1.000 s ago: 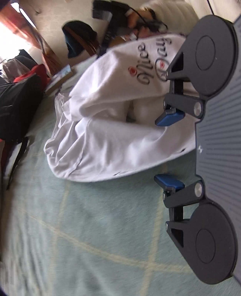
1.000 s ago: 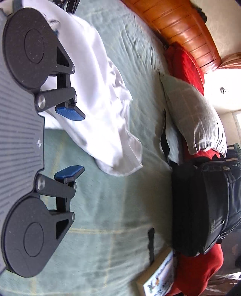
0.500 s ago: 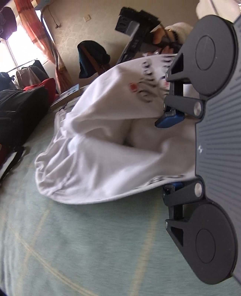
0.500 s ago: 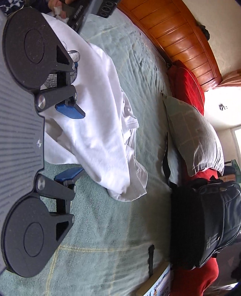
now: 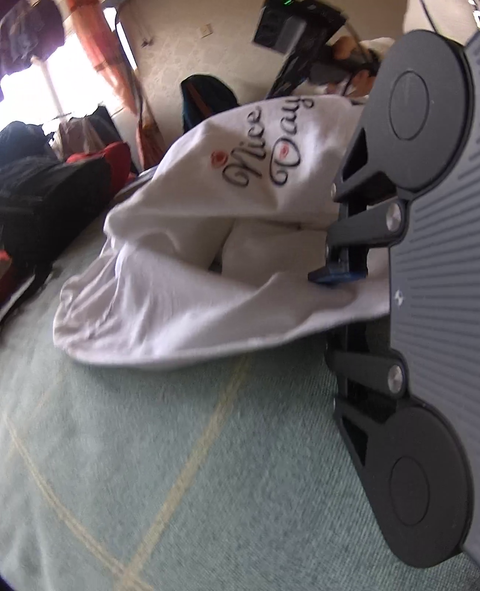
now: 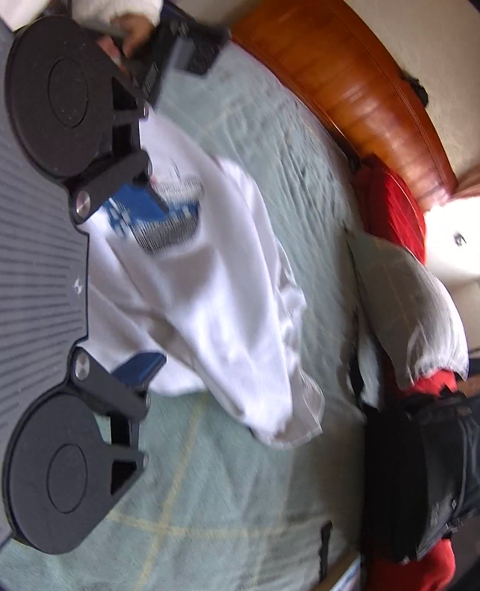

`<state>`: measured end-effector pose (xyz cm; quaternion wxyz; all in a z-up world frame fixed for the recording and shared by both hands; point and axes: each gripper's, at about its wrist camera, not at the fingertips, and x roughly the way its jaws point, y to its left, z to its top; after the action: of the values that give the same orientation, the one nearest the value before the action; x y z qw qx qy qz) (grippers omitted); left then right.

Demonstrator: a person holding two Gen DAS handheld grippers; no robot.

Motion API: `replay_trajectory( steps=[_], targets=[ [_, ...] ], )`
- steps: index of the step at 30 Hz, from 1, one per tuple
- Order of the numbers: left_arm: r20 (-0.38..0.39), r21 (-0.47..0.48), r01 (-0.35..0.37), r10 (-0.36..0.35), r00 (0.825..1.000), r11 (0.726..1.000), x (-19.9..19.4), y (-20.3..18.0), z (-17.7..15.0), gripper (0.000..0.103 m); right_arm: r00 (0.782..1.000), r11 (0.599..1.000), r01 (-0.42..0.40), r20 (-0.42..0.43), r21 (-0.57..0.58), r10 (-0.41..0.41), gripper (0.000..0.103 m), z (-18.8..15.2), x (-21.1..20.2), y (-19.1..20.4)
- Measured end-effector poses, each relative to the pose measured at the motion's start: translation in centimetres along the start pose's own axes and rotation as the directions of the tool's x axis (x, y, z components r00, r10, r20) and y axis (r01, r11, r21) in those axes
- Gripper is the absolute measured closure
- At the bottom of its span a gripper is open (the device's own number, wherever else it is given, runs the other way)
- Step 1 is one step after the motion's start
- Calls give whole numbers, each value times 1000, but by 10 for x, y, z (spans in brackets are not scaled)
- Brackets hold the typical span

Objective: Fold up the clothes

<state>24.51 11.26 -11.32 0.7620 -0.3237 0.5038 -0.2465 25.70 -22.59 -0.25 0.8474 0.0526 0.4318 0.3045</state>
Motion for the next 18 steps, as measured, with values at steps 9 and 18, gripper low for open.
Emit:
replay_trajectory(
  steps=[9, 18],
  targets=[
    [24, 124, -104, 102, 994, 987, -11, -18, 10, 99, 997, 988, -76, -6, -132, 76, 13, 7, -12, 43],
    [120, 146, -335, 319, 940, 931, -62, -4, 56, 100, 998, 989, -58, -2, -133, 58, 12, 7, -10, 42]
  ],
)
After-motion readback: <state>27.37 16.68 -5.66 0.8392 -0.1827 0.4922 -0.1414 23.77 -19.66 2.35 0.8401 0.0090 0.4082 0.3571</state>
